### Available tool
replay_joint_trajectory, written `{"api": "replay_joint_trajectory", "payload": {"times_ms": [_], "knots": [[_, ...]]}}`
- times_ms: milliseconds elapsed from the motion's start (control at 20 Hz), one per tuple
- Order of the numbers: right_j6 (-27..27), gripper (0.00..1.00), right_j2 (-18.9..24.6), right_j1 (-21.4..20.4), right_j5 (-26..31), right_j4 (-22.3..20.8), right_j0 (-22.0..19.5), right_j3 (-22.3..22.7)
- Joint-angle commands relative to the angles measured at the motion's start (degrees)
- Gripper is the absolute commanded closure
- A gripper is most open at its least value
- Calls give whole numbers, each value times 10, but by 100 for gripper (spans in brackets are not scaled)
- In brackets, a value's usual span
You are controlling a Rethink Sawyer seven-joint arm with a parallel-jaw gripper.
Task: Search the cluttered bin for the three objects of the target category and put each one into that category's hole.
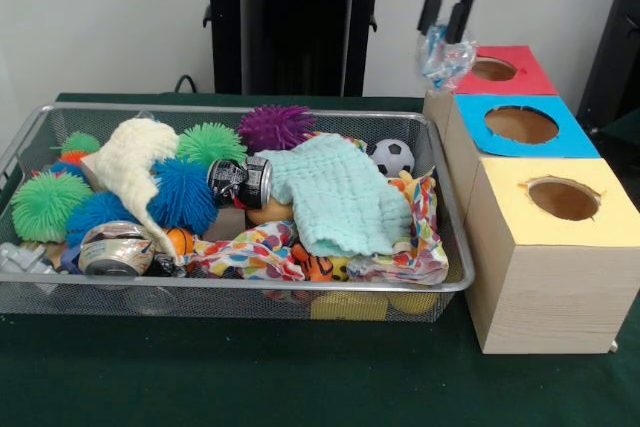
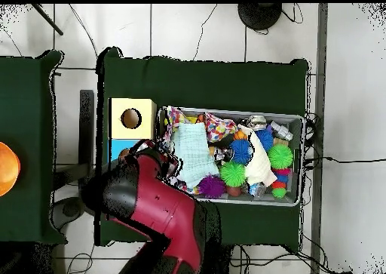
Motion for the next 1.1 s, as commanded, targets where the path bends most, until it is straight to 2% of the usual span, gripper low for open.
{"api": "replay_joint_trajectory", "payload": {"times_ms": [50, 150, 250, 600, 1100], "knots": [[200, 100, 69, 36, 64, 36, 24, -25], [208, 100, 67, 46, 47, 34, 34, -26], [211, 100, 46, 62, 43, 18, 52, -42], [197, 100, 80, 58, -25, 23, 52, -13], [213, 100, 56, 82, -27, 18, 86, -16]]}}
